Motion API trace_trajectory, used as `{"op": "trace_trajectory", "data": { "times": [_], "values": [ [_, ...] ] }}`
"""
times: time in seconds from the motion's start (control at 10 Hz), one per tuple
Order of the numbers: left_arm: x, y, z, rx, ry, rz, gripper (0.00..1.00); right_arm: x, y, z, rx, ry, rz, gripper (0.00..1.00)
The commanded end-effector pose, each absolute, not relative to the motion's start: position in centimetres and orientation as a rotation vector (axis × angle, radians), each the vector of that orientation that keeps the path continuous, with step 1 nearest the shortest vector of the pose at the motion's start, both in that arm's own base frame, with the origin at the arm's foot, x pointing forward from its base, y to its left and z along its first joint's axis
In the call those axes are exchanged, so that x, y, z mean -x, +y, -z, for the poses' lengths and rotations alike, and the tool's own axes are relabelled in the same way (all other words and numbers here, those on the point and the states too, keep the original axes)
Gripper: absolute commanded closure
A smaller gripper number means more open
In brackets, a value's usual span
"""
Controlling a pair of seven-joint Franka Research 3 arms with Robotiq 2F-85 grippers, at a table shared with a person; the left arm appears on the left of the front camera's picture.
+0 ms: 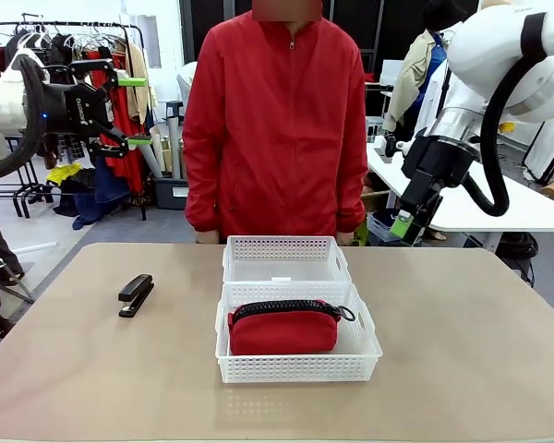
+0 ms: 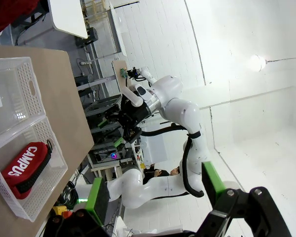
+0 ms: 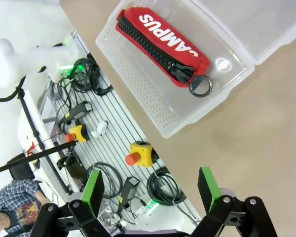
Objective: Distribute items into two baskets.
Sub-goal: Pick up the Stapler that the person points to.
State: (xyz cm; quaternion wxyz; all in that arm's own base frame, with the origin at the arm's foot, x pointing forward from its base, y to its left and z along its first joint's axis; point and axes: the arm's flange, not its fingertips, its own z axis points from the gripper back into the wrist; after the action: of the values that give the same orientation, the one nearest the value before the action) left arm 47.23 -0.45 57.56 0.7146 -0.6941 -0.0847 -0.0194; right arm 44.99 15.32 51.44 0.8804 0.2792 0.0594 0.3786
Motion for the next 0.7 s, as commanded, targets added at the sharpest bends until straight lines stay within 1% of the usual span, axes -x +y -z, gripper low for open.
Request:
{"op": "trace_trajectory", "data": {
  "times": [0.0, 0.1, 0.2, 0.3, 0.5, 0.6],
  "values": [
    [-47.2, -0.5, -57.7, 1.537, -0.189, 0.046, 0.00, -45.4, 15.1, -51.8, -0.577, 0.126, -0.814, 0.00],
    [-47.2, -0.5, -57.7, 1.537, -0.189, 0.046, 0.00, -45.0, 15.3, -51.4, -0.582, 0.124, -0.789, 0.00],
    [-47.2, -0.5, -57.7, 1.537, -0.189, 0.046, 0.00, -46.6, 13.3, -52.3, -0.716, 0.122, -0.684, 0.00],
    [-47.2, -0.5, -57.7, 1.537, -0.189, 0.046, 0.00, -47.7, 11.7, -53.3, -0.817, 0.085, -0.521, 0.00],
    [-47.2, -0.5, -57.7, 1.537, -0.189, 0.046, 0.00, -49.9, 7.1, -55.6, -0.949, 0.012, -0.316, 0.00],
    [-47.2, -0.5, -57.7, 1.537, -0.189, 0.046, 0.00, -50.9, 5.5, -56.4, -0.998, -0.061, -0.204, 0.00]
  ]
}}
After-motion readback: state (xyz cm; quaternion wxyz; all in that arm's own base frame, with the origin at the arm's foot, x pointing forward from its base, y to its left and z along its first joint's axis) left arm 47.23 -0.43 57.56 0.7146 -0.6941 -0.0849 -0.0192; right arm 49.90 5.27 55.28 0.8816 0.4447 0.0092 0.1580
